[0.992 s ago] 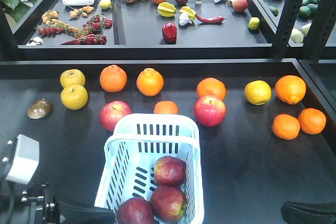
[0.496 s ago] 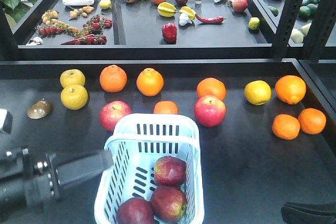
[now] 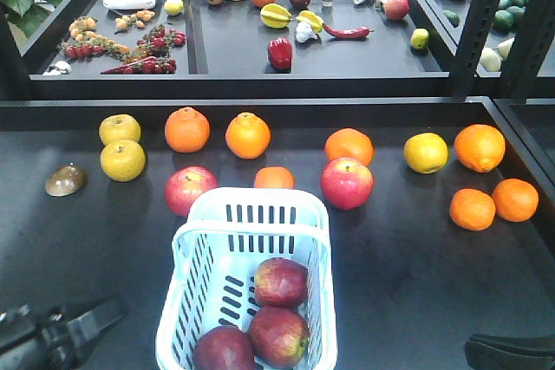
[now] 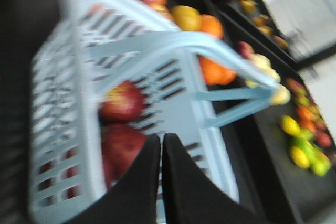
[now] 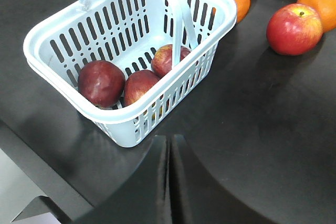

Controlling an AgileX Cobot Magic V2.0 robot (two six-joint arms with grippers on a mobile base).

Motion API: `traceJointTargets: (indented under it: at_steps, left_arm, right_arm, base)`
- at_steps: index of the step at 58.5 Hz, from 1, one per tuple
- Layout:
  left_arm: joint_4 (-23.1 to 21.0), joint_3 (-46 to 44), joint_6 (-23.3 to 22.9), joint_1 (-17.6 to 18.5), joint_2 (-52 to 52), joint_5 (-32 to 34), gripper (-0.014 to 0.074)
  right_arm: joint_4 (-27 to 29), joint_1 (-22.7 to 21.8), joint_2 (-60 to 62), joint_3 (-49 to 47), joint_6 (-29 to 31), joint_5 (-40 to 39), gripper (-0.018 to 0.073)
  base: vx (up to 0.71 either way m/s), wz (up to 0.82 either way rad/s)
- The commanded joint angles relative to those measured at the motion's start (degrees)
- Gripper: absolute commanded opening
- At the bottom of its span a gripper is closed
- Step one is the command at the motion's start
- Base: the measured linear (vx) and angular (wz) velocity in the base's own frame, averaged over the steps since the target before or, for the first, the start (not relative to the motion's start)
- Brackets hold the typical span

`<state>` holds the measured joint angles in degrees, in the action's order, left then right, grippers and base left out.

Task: Pick three apples into basket with both arms

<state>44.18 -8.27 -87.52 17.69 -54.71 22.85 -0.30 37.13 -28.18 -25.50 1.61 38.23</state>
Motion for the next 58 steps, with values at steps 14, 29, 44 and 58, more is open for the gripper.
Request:
traceJointTargets:
  at_steps: [14, 29, 44, 58]
  left_arm:
    - [-32.09, 8.52, 35.29, 0.18, 6.95, 1.2, -0.0006]
    - [-36.36, 8.45, 63.22, 0.18, 19.88, -2.41, -0.0006]
    - [-53.63, 8.5, 89.72, -0.02, 41.55, -12.95, -0.0006]
    - [-66.87, 8.5, 108.18, -1.64, 55.73, -15.08, -0.0006]
  right_arm:
    - [-0.58, 0.02, -0.16, -1.52, 0.27, -3.39, -0.0005]
    - [-0.58, 0.02, -0.16, -1.52, 0.27, -3.39, -0.0005]
    - [-0.58, 0.02, -0.16, -1.52, 0.27, -3.39, -0.0005]
    - [-0.58, 0.02, -0.16, -1.52, 0.27, -3.39, -0.0005]
  base:
    - [0.0, 0.0]
    - [0.0, 0.0]
    - [0.0, 0.0]
    - [0.0, 0.0]
